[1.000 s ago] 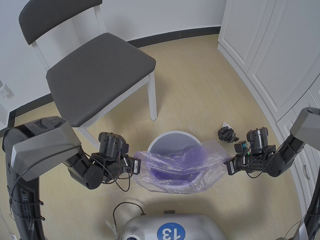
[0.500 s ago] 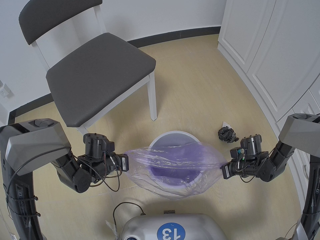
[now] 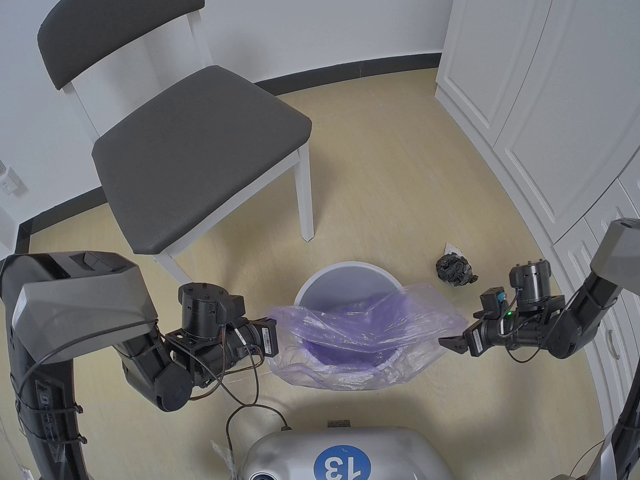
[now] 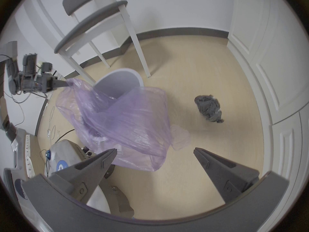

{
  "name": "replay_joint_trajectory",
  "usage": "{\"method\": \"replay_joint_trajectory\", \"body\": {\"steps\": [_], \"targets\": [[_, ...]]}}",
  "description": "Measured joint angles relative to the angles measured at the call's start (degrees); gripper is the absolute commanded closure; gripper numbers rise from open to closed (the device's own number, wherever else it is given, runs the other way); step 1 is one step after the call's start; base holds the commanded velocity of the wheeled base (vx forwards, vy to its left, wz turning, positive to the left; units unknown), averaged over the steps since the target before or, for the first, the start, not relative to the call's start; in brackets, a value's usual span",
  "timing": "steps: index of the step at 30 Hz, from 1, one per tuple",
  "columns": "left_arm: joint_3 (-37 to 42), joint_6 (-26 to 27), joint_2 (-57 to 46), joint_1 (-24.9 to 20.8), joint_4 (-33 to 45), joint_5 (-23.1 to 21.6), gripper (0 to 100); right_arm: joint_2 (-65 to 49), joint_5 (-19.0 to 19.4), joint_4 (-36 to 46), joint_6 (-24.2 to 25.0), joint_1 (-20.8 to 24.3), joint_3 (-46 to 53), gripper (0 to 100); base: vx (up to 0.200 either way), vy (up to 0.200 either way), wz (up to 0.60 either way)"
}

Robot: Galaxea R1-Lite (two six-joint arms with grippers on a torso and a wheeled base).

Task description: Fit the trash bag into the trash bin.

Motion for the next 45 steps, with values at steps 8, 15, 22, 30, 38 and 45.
{"method": "replay_joint_trajectory", "body": {"steps": [8, 15, 22, 30, 38, 45], "targets": [[2.65, -0.07, 0.33, -0.01, -5.45, 0.04, 100, -8.24, 2.13, -3.15, -0.84, 2.65, 3.63, 0, 0.0, 0.0, 0.0], [3.95, -0.35, 0.52, 0.05, -6.99, 0.0, 0, -7.5, 2.05, -14.43, -4.71, 13.04, 3.66, 0, 0.0, 0.0, 0.0], [5.99, -0.11, 0.88, 0.88, -10.02, -0.38, 0, -0.57, 2.24, -16.02, -23.98, 17.65, -0.55, 0, 0.0, 0.0, 0.0], [7.47, 0.17, 1.56, 1.71, -11.78, -0.65, 0, 8.27, 2.77, -5.28, -33.72, 18.66, -11.23, 0, 0.0, 0.0, 0.0], [7.64, 0.3, 2.76, 2.19, -12.23, -0.6, 0, 12.32, 3.04, 7.8, -35.8, 18.77, -22.22, 0, 0.0, 0.0, 0.0], [7.63, 0.33, 3.58, 2.32, -13.21, -0.57, 0, 14.25, 3.04, 13.03, -36.16, 18.77, -28.2, 100, 0.0, 0.0, 0.0]]}}
